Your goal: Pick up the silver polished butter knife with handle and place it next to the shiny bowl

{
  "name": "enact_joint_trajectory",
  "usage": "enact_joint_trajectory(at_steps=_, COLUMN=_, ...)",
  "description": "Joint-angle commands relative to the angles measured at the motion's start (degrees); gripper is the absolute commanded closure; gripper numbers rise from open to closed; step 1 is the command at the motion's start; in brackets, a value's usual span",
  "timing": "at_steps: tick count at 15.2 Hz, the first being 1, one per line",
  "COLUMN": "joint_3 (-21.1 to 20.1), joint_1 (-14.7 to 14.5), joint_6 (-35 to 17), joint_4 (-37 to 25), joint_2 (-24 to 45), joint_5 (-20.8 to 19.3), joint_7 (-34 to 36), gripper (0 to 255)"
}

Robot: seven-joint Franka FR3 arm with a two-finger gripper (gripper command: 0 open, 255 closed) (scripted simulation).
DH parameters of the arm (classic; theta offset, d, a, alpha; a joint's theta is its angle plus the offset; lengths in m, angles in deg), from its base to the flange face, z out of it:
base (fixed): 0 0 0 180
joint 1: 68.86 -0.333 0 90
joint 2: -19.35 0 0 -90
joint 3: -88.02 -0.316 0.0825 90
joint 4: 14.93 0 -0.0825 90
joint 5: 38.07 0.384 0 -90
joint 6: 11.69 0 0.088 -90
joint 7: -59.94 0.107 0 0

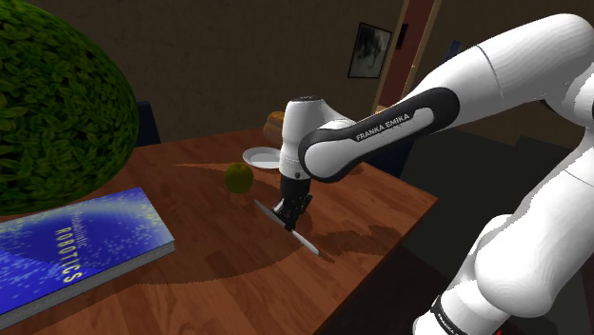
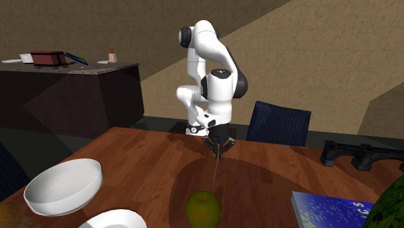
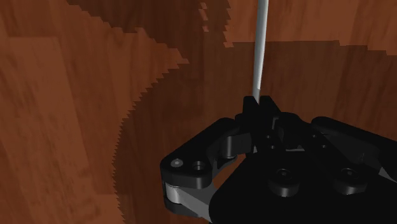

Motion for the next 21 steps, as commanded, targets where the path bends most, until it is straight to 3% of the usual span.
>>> enact_joint_trajectory(at_steps=1, joint_3=0.12, joint_1=-0.02, joint_6=1.67, joint_4=-0.73, joint_2=-0.96, joint_5=0.28, joint_7=-0.21, gripper=255)
enact_joint_trajectory(at_steps=21, joint_3=1.43, joint_1=0.05, joint_6=17.70, joint_4=-10.78, joint_2=-7.13, joint_5=1.35, joint_7=-1.10, gripper=255)
